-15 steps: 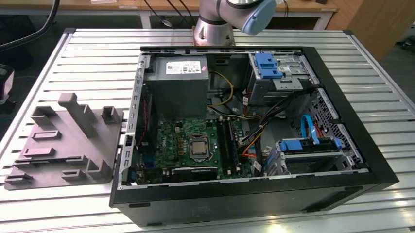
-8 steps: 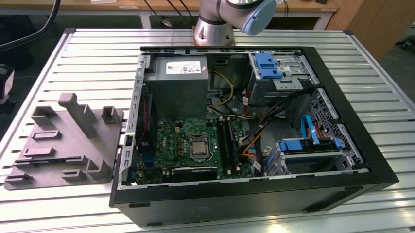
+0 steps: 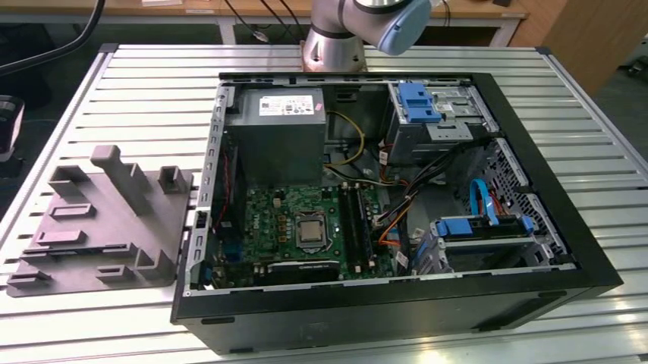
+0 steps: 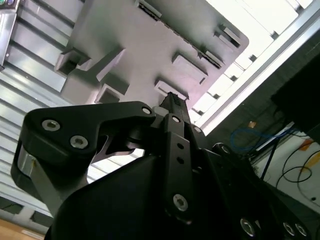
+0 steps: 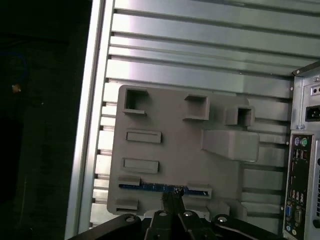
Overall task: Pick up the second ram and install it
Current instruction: 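Pick up the second ram and move it above second insertion slot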
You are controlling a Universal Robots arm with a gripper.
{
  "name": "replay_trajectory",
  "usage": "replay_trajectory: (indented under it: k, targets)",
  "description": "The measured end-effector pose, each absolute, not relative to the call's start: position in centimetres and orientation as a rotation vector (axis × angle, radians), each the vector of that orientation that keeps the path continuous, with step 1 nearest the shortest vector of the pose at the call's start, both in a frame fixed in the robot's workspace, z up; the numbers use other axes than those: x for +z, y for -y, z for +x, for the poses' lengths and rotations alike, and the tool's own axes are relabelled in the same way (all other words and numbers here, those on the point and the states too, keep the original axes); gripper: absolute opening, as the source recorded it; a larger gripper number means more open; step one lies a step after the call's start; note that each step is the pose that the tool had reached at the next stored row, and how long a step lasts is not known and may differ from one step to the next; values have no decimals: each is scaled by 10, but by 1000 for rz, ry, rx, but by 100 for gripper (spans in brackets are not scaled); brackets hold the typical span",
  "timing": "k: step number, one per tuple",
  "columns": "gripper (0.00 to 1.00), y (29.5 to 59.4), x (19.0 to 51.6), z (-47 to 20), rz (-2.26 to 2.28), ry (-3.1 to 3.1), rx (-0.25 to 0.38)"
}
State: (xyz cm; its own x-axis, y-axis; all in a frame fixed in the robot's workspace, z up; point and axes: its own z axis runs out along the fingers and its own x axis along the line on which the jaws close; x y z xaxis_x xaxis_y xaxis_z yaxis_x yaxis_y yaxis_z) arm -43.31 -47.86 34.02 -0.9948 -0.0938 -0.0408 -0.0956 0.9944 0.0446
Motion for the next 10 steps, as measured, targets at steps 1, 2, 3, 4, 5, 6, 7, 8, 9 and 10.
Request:
replay_trajectory:
  k: [1, 2, 3, 4, 5, 6, 7, 8, 9, 10]
  targets:
    - [10, 479, 340, -433, -175, -3098, 73]
    - [10, 479, 340, -433, -203, -3096, 73]
    - [10, 479, 340, -433, -232, -3095, 74]
    - [10, 479, 340, -433, -260, -3093, 74]
    - [10, 479, 340, -433, -288, -3091, 75]
    - [10, 479, 340, -433, -316, -3089, 75]
    - [10, 479, 340, -433, -344, -3086, 76]
    - [10, 479, 340, -433, -376, -3083, 77]
    - [10, 479, 340, -433, -403, -3080, 77]
    - [10, 479, 339, -433, -430, -3076, 78]
